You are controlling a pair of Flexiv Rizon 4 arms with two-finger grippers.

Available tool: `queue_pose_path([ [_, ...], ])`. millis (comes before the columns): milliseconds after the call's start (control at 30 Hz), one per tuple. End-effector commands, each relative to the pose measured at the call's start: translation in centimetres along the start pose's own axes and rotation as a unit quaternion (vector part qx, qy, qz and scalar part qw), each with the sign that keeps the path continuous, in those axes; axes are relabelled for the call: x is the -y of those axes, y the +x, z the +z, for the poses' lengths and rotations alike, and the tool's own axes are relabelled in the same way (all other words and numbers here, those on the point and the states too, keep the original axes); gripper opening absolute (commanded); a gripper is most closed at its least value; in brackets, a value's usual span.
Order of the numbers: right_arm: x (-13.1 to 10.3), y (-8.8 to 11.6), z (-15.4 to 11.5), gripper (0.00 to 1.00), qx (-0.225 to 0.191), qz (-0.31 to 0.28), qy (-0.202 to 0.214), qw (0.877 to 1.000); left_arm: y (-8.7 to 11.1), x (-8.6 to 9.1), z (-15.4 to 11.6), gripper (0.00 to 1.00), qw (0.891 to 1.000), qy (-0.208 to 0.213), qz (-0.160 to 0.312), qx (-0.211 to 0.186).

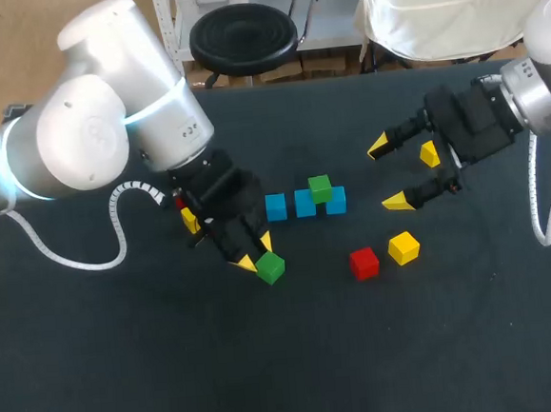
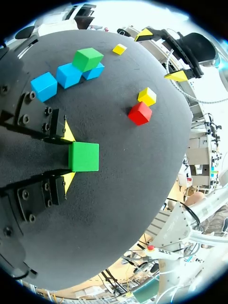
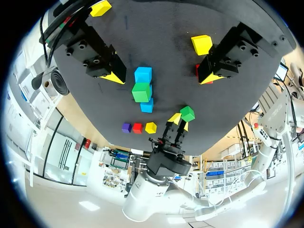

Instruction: Place the blue cubes, place green cubes on the blue cubes, place the yellow cubes on the green cubes, then place the red cubes on the yellow cubes, and place purple cube on the red cubes.

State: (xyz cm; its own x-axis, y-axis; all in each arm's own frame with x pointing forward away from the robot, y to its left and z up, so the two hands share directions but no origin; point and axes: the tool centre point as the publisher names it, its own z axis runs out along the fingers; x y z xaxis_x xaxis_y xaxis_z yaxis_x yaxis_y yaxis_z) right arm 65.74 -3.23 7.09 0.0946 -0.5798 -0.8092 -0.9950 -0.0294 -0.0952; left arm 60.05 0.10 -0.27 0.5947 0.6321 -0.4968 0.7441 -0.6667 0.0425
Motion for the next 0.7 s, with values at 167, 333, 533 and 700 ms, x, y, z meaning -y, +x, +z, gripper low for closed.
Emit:
queue_pose_path([
  [167, -0.1, 0.0, 0.0, 1.0, 0.001, 0.0, 0.001, 1.0, -0.2, 1.3, -0.4, 0.0, 0.998, -0.034, -0.044, -0.005],
  [333, -0.1, 0.0, 0.0, 1.0, 0.001, 0.0, 0.001, 1.0, 1.0, 2.5, -0.5, 0.0, 0.984, -0.076, -0.163, 0.001],
  [533, -0.1, 0.0, 0.0, 1.0, 0.001, 0.0, 0.001, 1.0, 1.4, 3.8, -0.6, 0.0, 0.967, -0.123, -0.221, -0.001],
  [700, -0.1, 0.0, 0.0, 1.0, 0.001, 0.0, 0.001, 1.0, 1.6, 4.2, -1.0, 0.0, 0.957, -0.149, -0.25, 0.008],
])
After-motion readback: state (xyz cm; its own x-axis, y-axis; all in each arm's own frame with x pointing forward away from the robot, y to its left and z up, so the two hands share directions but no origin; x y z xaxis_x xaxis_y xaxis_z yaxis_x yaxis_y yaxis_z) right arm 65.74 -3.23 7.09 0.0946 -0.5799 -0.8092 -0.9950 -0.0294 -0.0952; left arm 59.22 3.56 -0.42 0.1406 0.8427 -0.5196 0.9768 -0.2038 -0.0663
